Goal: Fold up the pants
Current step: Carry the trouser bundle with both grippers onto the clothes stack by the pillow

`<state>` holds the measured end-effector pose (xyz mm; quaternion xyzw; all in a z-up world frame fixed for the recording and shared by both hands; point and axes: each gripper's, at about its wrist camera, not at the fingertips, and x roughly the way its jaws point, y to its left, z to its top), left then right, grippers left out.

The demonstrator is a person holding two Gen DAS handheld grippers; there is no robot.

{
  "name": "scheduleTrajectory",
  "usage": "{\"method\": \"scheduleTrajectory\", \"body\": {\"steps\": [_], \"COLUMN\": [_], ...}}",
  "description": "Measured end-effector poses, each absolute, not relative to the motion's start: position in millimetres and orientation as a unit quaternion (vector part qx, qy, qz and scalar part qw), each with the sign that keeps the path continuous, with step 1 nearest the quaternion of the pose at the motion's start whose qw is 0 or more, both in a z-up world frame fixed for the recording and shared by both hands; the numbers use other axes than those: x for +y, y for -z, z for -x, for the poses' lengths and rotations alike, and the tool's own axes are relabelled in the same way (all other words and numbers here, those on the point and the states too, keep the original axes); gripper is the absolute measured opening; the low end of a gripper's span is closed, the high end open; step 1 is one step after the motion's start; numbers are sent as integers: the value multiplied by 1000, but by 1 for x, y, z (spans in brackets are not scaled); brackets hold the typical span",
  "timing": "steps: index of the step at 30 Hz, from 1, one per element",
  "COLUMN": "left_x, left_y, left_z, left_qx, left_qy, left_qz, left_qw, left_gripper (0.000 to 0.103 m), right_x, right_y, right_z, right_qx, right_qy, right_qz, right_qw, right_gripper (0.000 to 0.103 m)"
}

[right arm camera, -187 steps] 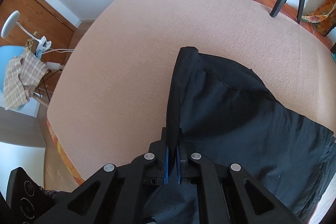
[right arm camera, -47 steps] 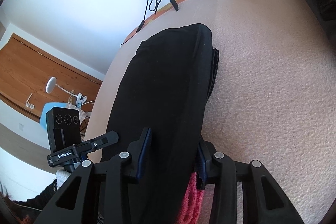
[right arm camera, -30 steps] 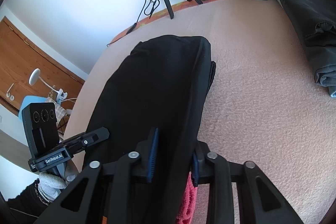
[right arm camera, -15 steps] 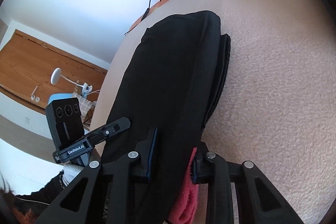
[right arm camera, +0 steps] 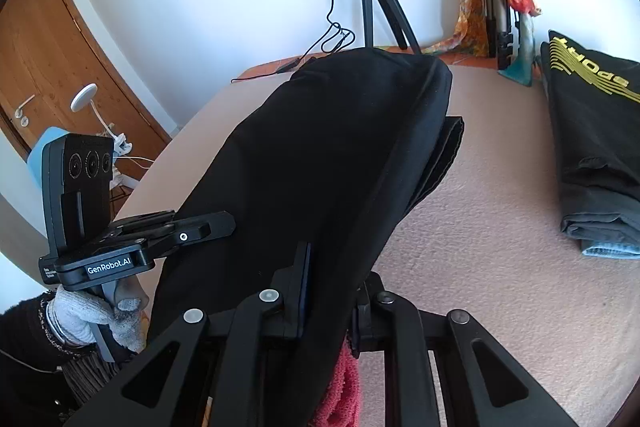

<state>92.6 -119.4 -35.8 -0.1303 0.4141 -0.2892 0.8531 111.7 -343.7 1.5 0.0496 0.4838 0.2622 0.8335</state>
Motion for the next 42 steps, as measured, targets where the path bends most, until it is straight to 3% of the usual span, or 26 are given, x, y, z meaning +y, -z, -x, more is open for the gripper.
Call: {"method": "scheduleTrajectory", "body": {"steps": [21,42], "left_x": [-282,-413], "left_y": [-23,-12], "left_z": [-169,-254], "left_qx": [348,350], "left_qy": [373,380], "left_qz": [63,20], "left_qw": [858,856], "left_gripper": [11,11], "right_x": [-476,-583], "right_y": [-82,-71], "right_z": [-150,-239], "right_qx": [426,427], "right_qy": [-128,-45], "right_qz": [-12,-14], "right_qw": [896,903], "right_gripper": [14,14]}}
